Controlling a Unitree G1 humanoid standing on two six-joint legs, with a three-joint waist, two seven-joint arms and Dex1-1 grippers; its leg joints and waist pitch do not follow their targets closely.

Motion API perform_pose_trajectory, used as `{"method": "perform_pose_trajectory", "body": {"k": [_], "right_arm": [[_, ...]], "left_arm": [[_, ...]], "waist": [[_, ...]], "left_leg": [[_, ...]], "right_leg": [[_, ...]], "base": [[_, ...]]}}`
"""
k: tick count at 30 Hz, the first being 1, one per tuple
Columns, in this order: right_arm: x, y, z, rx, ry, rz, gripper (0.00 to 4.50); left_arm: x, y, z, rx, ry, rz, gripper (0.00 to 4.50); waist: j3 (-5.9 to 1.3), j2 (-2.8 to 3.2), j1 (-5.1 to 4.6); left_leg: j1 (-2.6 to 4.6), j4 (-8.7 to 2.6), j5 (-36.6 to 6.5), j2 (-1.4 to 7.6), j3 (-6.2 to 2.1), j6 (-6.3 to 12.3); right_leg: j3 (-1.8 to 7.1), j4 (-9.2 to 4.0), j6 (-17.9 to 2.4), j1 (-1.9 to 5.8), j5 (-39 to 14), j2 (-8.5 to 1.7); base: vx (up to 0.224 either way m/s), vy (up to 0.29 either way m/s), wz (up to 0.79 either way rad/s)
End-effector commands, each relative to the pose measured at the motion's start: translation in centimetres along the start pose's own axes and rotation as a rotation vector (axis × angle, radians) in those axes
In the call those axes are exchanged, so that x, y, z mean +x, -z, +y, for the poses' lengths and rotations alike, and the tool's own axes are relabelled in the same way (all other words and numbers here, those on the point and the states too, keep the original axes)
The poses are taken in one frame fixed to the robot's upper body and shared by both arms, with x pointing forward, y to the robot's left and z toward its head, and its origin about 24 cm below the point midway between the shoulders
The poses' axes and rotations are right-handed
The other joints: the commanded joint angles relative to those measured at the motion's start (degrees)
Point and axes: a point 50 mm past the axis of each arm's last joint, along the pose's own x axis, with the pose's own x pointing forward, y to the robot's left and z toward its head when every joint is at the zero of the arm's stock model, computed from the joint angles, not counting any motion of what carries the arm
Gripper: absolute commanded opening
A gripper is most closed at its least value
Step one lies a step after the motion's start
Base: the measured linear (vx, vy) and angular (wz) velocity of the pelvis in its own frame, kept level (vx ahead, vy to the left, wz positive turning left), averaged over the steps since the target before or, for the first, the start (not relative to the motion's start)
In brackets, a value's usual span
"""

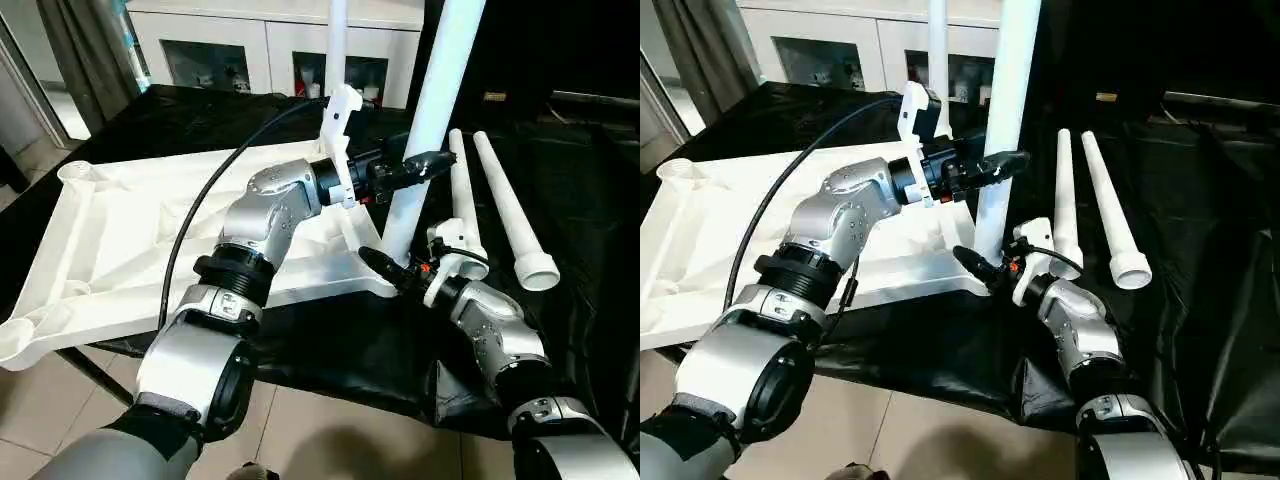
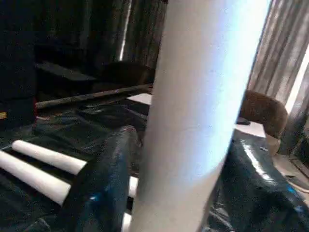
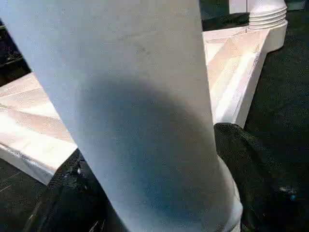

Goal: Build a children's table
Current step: Insert table leg to table base

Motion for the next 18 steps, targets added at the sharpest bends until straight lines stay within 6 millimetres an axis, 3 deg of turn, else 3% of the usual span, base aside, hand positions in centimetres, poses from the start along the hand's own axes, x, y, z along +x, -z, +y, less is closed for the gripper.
{"method": "perform_pose_trajectory", "body": {"k": [1, 4, 6, 9, 13, 18], "right_arm": [[-1.0, 2.2, -0.6, 0.038, 0.056, 0.122, 2.83], [-1.0, 2.2, -0.6, 0.034, 0.063, 0.125, 2.83], [-1.0, 2.1, -0.6, 0.049, 0.054, 0.118, 3.39], [-1.0, 1.8, -0.6, 0.052, 0.039, 0.105, 3.61], [-1.1, 1.3, -0.7, 0.032, 0.028, 0.096, 3.99], [-1.6, -0.9, -1.1, -0.051, -0.018, 0.082, 4.42]], "left_arm": [[0.3, -0.9, -0.1, 0.018, 0.019, -0.001, 2.43], [0.3, -0.9, -0.1, 0.022, 0.02, 0.009, 2.13], [0.3, -0.9, 0.1, 0.033, 0.011, 0.03, 2.04], [0.3, -0.8, 0.1, 0.047, 0.007, 0.053, 1.96], [0.5, -0.8, 0.1, 0.058, 0.011, 0.07, 1.9], [0.6, -0.7, 0.1, 0.078, 0.013, 0.102, 1.86]], "waist": [[-3.42, -0.38, 0.16], [-3.36, -0.35, 0.12], [-3.38, -0.3, 0.08], [-3.39, -0.33, 0.12], [-3.65, -0.2, 0.19], [-4.08, -0.4, 0.35]], "left_leg": [[0.96, -4.56, -13.43, 2.44, -1.2, 3.16], [0.96, -4.64, -13.86, 2.46, -1.24, 2.94], [0.97, -4.69, -13.96, 2.48, -1.3, 2.84], [1.0, -4.7, -13.99, 2.48, -1.23, 2.73], [0.93, -4.45, -11.63, 2.49, -1.23, 3.44], [0.58, -3.73, -5.86, 2.29, -1.13, 6.6]], "right_leg": [[2.28, -5.17, -14.59, 2.1, -10.08, -3.69], [2.28, -5.24, -14.34, 2.08, -10.8, -3.67], [2.3, -5.26, -14.14, 2.1, -10.87, -3.69], [2.34, -5.32, -14.21, 2.05, -10.78, -3.71], [2.24, -4.86, -15.02, 2.23, -6.53, -3.62], [1.96, -3.91, -16.28, 2.64, 2.54, -3.48]], "base": [[0.0, 0.0, 0.0], [0.0, 0.0, 0.0], [0.0, 0.0, 0.0], [0.0, 0.0, 0.0], [0.0, 0.0, 0.0], [0.0, 0.0, 0.0]]}}
